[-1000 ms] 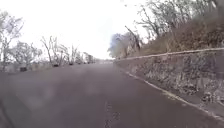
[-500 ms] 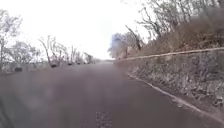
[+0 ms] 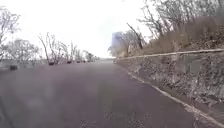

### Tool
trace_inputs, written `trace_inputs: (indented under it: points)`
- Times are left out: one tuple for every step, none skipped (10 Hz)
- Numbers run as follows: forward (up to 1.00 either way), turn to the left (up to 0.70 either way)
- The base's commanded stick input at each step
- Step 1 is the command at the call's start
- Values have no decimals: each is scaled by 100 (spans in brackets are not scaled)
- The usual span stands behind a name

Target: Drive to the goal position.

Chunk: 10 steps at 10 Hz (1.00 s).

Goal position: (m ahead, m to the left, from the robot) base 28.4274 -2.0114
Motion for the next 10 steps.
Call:
trace_inputs:
  points:
    - [70,0]
    - [70,0]
    - [70,0]
    - [70,0]
    - [70,0]
    - [70,0]
    - [70,0]
    - [70,8]
    - [70,20]
    - [70,33]
